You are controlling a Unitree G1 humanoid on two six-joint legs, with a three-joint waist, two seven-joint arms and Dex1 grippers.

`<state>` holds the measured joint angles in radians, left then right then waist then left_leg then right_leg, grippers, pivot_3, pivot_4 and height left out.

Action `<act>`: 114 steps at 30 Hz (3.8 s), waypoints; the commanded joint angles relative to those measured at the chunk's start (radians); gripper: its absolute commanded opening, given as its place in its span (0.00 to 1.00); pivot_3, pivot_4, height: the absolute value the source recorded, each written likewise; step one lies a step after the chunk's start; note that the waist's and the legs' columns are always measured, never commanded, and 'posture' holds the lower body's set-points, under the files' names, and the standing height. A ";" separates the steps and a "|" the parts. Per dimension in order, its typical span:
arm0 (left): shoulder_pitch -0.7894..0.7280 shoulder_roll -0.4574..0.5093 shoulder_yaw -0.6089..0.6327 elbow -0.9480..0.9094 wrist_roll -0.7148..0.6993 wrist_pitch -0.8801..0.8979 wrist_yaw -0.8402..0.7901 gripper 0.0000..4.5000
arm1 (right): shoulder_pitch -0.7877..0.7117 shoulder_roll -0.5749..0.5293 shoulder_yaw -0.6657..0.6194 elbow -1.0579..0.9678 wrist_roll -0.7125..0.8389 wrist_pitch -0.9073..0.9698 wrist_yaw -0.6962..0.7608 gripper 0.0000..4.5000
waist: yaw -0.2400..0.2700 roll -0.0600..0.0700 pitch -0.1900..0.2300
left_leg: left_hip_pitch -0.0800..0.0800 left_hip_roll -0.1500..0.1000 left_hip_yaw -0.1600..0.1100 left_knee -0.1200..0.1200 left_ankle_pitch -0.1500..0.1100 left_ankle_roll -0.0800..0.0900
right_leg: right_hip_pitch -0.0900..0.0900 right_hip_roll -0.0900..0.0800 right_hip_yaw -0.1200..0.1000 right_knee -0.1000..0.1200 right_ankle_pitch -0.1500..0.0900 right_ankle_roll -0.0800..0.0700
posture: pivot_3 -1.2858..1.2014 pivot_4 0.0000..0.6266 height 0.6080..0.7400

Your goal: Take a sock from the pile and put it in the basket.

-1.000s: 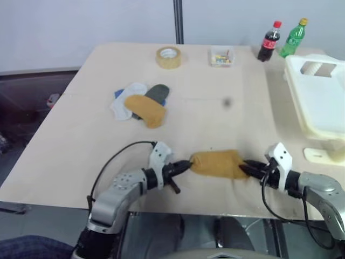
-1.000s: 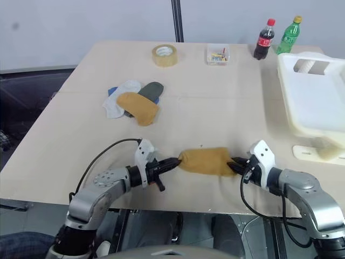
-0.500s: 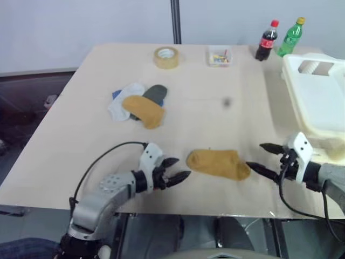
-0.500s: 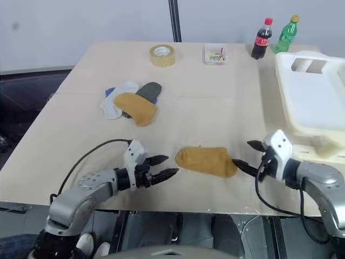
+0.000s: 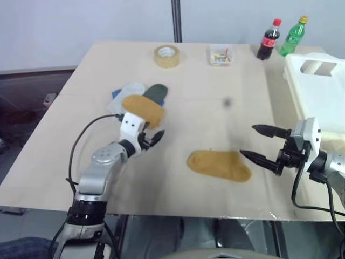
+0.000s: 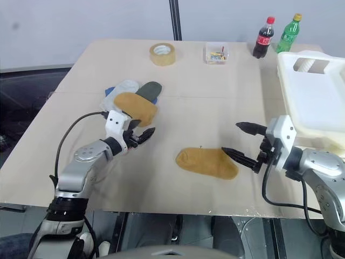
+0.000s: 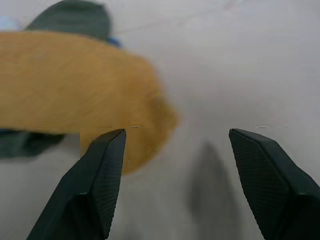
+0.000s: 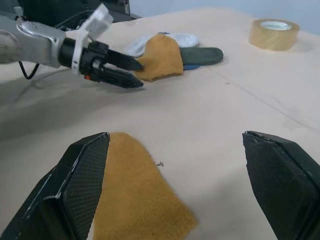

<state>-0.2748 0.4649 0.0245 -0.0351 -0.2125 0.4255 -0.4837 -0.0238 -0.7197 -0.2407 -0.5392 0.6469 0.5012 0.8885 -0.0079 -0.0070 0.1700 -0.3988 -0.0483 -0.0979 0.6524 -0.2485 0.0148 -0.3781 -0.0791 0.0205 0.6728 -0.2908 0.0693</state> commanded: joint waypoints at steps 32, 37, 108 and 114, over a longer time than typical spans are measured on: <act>-0.182 -0.124 -0.099 0.206 0.121 -0.126 -0.040 0.01 | -0.041 0.022 0.034 0.012 -0.014 -0.053 -0.019 0.98 | 0.003 0.000 0.000 | 0.001 -0.001 -0.001 0.002 0.000 0.000 | 0.000 0.000 -0.001 0.005 0.000 0.000 | 0.52 0.24 0.99; -0.253 -0.185 -0.160 0.279 0.147 -0.136 -0.043 0.01 | -0.039 0.028 0.040 0.016 -0.019 -0.070 -0.017 0.98 | 0.001 0.000 0.000 | 0.001 -0.001 -0.001 0.002 0.000 0.000 | 0.000 0.000 -0.001 0.005 0.000 0.000 | 0.52 0.24 0.99; -0.747 -0.280 -0.063 1.159 0.198 -0.396 -0.162 0.01 | -0.481 0.392 0.270 0.571 -0.396 0.057 -0.439 0.00 | -0.033 -0.004 0.002 | -0.017 -0.006 0.000 0.017 0.004 -0.006 | -0.021 0.001 0.002 0.023 0.000 0.000 | 0.52 0.24 0.99; -0.604 -0.261 -0.051 0.820 0.126 -0.278 -0.246 0.01 | -0.460 0.363 0.253 0.422 -0.360 0.104 -0.400 0.00 | -0.035 -0.004 0.002 | -0.017 -0.004 0.000 0.016 0.004 -0.006 | -0.021 0.001 0.002 0.022 0.000 0.000 | 0.52 0.24 0.99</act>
<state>-0.9092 0.1982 -0.0282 0.8844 -0.0551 0.1037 -0.6943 -0.4857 -0.3434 0.0331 -0.0398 0.2626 0.5945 0.4736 -0.0432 -0.0111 0.1716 -0.4157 -0.0520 -0.0981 0.6687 -0.2447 0.0090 -0.3991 -0.0784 0.0232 0.6951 -0.2906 0.0695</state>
